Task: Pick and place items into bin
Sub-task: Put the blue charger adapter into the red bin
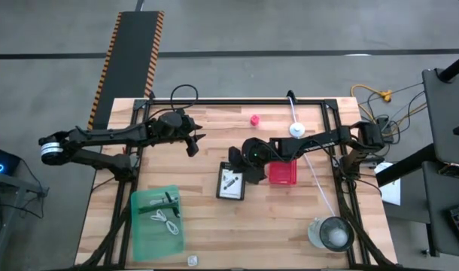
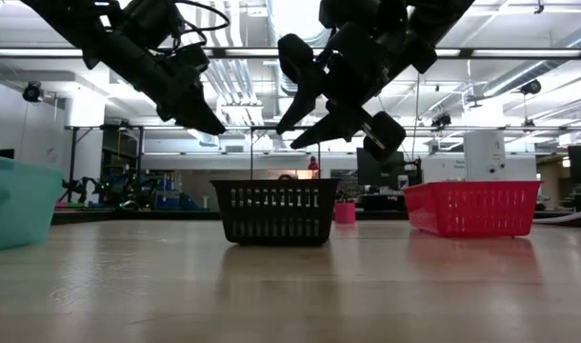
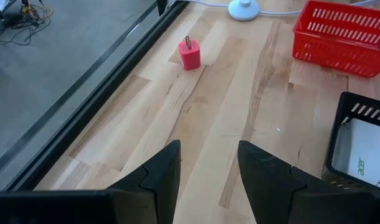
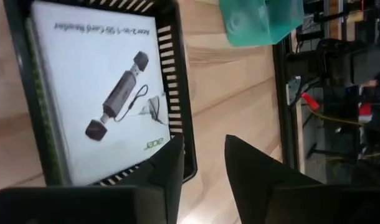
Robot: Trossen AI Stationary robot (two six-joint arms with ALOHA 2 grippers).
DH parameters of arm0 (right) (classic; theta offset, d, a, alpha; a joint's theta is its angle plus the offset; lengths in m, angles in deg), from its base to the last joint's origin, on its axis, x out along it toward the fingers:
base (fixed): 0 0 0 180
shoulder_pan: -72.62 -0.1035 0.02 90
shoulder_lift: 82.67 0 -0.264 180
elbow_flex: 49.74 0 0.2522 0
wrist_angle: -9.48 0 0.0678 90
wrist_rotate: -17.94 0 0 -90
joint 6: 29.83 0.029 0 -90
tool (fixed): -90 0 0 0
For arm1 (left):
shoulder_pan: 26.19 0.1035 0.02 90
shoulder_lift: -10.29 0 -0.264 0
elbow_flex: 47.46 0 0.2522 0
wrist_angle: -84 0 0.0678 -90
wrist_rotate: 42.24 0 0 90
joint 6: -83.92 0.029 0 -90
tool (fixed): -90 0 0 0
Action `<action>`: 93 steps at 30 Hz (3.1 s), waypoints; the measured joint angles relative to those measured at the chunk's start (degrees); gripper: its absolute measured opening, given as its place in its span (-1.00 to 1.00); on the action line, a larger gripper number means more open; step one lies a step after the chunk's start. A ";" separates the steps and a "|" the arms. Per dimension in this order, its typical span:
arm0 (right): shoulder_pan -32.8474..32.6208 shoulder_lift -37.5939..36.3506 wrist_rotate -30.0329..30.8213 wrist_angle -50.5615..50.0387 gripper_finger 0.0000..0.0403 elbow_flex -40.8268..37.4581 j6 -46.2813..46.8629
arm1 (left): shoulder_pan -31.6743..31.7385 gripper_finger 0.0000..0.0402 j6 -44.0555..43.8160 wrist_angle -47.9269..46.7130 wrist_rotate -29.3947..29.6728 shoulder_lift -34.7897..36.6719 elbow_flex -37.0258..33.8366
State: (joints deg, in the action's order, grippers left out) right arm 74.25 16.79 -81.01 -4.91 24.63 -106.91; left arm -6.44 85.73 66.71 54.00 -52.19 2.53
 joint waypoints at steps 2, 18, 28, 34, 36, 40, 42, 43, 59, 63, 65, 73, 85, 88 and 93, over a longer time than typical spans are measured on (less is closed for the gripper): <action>-0.14 0.00 0.00 0.19 -0.52 0.68 5.98 | 0.00 -0.28 0.00 -0.02 0.00 0.00 0.00; -0.12 -0.14 0.02 0.45 -0.70 2.92 47.81 | -0.01 -0.28 -0.05 -0.02 0.00 0.02 0.00; -0.25 -0.17 0.01 0.16 -0.71 2.75 57.60 | -0.02 -0.28 -0.08 -0.02 0.00 0.02 0.00; -0.23 -0.20 0.07 0.16 -0.71 1.78 59.86 | 0.00 -0.28 -0.19 -0.02 -3.07 0.02 0.00; -0.23 -0.20 0.10 0.45 -0.71 1.40 60.40 | -0.02 -0.28 -0.20 -0.02 -5.30 0.02 0.00; -0.29 -0.20 -0.06 2.40 -0.71 0.40 61.76 | -0.02 -0.28 -1.96 0.01 -7.31 0.02 0.00; -0.61 -0.35 -0.04 3.09 -0.71 0.18 61.72 | -0.08 -0.28 -3.03 0.01 -7.66 0.02 0.00; -0.65 -0.42 -0.06 3.57 -0.71 0.11 61.68 | -0.15 -0.28 -3.06 0.01 -7.71 0.02 0.00; -0.49 -5.00 0.04 13.37 -0.71 -6.13 60.44 | -6.20 -0.28 -3.03 0.23 -8.12 0.04 0.28; -0.49 -5.51 0.02 13.62 -0.71 -6.50 60.92 | -7.75 -0.28 -3.01 1.58 -9.51 0.04 0.22; -0.51 -5.76 0.01 13.40 -0.71 -6.54 61.42 | -8.58 -0.28 -2.98 2.05 -11.68 0.04 0.22; -0.73 -6.12 0.00 13.25 -0.71 -6.74 61.68 | -12.89 -0.28 -2.37 3.08 -17.01 0.04 0.17; -0.75 -6.12 0.00 11.21 -0.71 -6.76 61.66 | -22.80 -0.28 4.76 2.06 -31.02 -1.21 -0.11; -0.75 -6.12 0.00 11.31 -0.71 -6.76 61.66 | -24.90 -0.28 4.63 2.03 -30.99 -2.44 -0.11; -0.75 -6.12 0.00 10.90 -0.71 -6.76 61.66 | -28.05 -0.28 3.90 2.08 -30.97 -5.10 -0.11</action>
State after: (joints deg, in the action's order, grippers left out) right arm 73.50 10.67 -81.01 5.99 17.87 -45.25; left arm -34.50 89.64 68.79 23.03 -57.29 2.42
